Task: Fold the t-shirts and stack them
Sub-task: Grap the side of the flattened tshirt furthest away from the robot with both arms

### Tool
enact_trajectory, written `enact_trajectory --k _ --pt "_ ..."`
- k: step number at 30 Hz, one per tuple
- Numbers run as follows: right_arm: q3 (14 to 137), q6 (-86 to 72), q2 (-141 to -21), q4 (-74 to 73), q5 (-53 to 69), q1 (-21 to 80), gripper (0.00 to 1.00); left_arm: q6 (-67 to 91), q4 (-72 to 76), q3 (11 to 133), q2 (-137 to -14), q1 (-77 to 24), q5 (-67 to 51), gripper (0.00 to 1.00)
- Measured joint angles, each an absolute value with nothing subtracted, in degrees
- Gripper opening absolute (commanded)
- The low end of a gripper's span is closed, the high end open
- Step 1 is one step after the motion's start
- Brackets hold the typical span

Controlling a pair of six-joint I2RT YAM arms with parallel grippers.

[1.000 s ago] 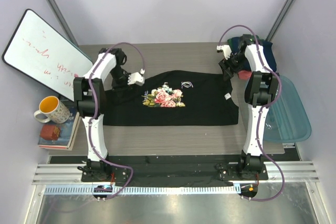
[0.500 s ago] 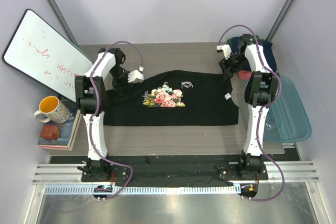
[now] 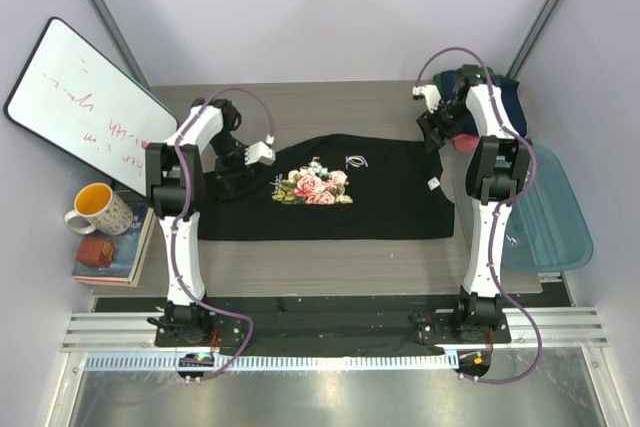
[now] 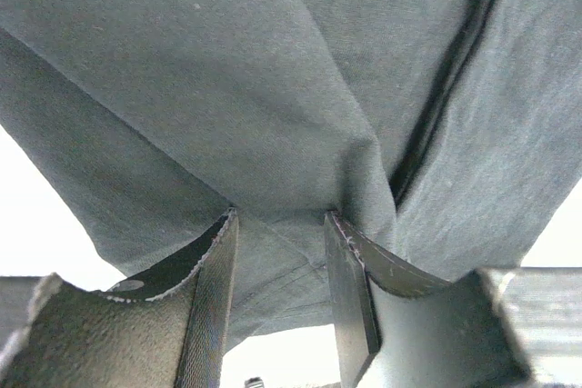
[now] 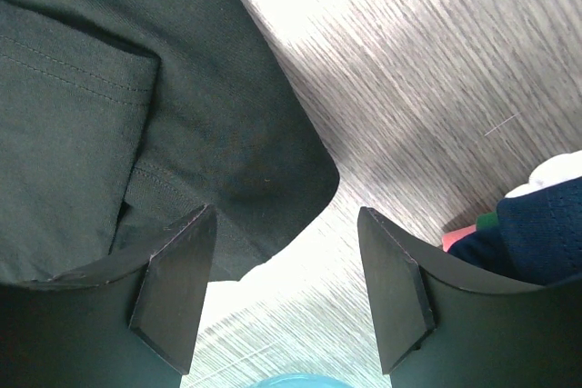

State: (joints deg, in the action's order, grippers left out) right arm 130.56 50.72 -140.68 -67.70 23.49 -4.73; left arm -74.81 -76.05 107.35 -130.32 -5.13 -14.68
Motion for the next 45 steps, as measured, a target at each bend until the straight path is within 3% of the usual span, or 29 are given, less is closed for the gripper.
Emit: enact_trajectory --k 3,5,6,20,26,29,30,32,35,39,45 --pt "130.6 50.7 -140.7 -67.7 23.5 -4.7 0.68 -74.0 -75.6 104.9 -129.1 -5.1 -14.8 0.42" --pt "130.6 50.7 -140.7 -67.7 23.5 -4.7 0.68 -73.4 -75.5 102.5 -127.8 -5.1 -14.7 0.21" --pt "130.6 50.7 -140.7 -67.7 23.5 -4.7 0.67 -72.8 -75.5 101.3 -127.2 -5.1 -14.8 0.01" --pt "130.6 50.7 -140.7 -67.7 23.5 -4.6 0.67 -67.9 -77.0 99.8 -126.6 -5.1 -14.6 0.0" --pt "130.6 50.7 -140.7 -67.7 23.4 -4.4 0.67 -66.0 -77.3 108.0 -126.6 -5.1 -12.4 0.2" --pt "130.7 50.7 -140.7 -67.7 23.4 -4.3 0.67 -64.9 -77.1 115.1 -126.6 -5.1 -11.6 0.23" --pt "130.7 50.7 -140.7 -67.6 23.5 -4.3 0.68 -64.8 -76.9 116.8 -126.6 -5.1 -11.5 0.21" --pt "130.8 50.7 -140.7 -67.6 23.5 -4.2 0.68 -64.7 -76.2 119.1 -126.6 -5.1 -11.1 0.04" --pt "130.8 50.7 -140.7 -67.6 23.5 -4.2 0.67 -65.0 -76.1 118.9 -126.6 -5.1 -10.3 0.0" --pt "130.9 50.7 -140.7 -67.6 23.5 -4.1 0.67 -65.3 -76.2 117.1 -126.6 -5.1 -9.5 0.2" --pt "130.9 50.8 -140.7 -67.6 23.5 -4.1 0.67 -65.3 -76.1 108.8 -126.6 -4.8 -7.7 0.23"
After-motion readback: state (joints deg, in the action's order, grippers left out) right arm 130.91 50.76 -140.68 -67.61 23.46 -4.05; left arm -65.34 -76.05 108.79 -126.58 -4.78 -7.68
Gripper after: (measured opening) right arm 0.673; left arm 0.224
